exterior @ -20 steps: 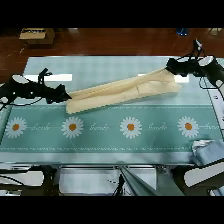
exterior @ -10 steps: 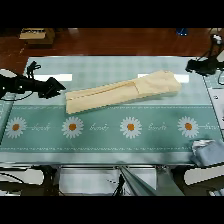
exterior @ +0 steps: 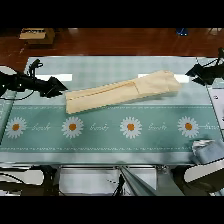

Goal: Fold the shirts.

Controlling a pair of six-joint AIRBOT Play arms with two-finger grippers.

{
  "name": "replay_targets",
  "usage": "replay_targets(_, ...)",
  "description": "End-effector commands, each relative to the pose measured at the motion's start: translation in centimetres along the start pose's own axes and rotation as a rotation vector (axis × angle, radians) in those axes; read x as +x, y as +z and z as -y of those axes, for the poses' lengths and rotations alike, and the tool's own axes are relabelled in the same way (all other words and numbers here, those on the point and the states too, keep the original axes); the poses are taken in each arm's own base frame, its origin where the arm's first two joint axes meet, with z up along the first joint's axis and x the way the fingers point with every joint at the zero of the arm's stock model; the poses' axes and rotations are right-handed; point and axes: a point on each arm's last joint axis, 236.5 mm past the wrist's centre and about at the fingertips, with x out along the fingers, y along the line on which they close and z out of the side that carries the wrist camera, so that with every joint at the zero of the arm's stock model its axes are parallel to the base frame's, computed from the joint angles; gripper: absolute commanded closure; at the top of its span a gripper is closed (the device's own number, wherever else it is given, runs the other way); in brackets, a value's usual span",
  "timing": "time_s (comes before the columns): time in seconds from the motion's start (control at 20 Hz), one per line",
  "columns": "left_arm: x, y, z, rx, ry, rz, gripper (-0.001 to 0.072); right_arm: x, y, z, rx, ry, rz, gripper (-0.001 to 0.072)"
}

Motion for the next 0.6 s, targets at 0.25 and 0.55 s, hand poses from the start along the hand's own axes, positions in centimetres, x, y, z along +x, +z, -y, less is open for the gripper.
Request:
replay_targets(0.25, 0.0, -0.6, 0.3, 0.042, -0.01, -0.024, 0.0201, 6.8, -4.3, -6.9, 0.021, 0.261, -0.137, 0.01)
replay_targets(0.55, 0.0, -0.6, 0.3, 0.042, -0.01, -0.025, 0.0292, 8.0, -8.5, -10.9, -0.131, 0.343, -0.256, 0.0444)
